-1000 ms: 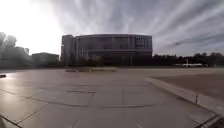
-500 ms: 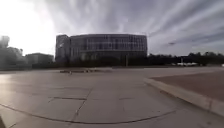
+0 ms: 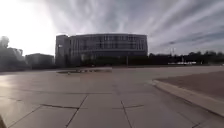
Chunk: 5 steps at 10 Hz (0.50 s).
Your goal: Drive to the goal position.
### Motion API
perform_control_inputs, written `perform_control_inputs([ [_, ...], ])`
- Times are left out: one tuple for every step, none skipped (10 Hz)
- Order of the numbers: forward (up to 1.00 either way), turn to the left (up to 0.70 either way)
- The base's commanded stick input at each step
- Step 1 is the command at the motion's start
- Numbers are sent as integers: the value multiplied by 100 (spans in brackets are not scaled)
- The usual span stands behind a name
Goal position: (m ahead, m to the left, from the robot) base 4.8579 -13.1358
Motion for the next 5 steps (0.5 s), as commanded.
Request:
perform_control_inputs([
  [85,0],
  [85,0],
  [85,0],
  [85,0],
  [85,0],
])
